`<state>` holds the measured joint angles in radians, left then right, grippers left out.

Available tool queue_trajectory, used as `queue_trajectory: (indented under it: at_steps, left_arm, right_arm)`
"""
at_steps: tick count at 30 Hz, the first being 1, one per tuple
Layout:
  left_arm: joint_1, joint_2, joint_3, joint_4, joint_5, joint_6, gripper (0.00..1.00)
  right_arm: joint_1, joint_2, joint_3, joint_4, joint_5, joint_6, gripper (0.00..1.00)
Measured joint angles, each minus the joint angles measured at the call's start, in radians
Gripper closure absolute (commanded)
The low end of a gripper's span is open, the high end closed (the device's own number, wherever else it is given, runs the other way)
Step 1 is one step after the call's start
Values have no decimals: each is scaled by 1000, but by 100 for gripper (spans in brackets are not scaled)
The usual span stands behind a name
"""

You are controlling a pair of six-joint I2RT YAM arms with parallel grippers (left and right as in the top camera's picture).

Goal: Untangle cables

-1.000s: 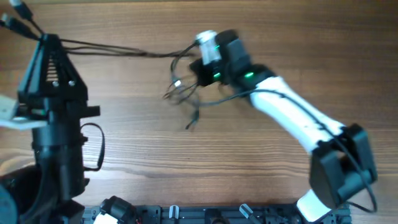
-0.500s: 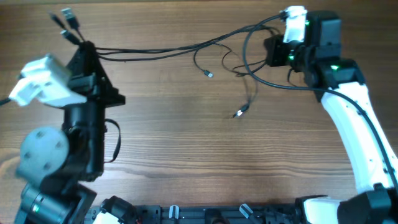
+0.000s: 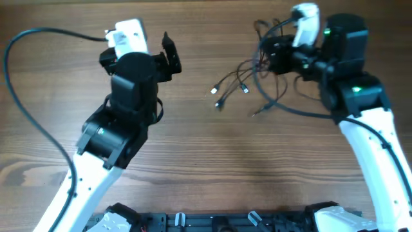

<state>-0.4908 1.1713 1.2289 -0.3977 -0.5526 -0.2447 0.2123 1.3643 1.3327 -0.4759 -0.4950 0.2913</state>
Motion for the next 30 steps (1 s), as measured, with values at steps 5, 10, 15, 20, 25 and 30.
queue_trajectory:
  at_steps: [5, 10, 15, 20, 25, 30]
  left_arm:
    - [0, 20, 0, -17, 71, 0, 4]
    - [10, 6, 0, -30, 95, 0, 2]
    - [39, -35, 0, 4, 98, 0, 7]
    - [40, -37, 0, 16, 161, 1, 6]
    - [45, -37, 1, -101, 698, 93, 3]
    - [47, -37, 1, -210, 1029, 304, 0]
  right_arm:
    - [233, 92, 0, 200, -31, 8, 96]
    - [306, 140, 0, 243, -40, -71, 96]
    - [306, 140, 0, 150, -40, -143, 96]
    - [306, 140, 0, 85, -30, -208, 96]
    - [304, 140, 0, 75, 45, -279, 96]
    - [303, 104, 0, -24, 60, -348, 96]
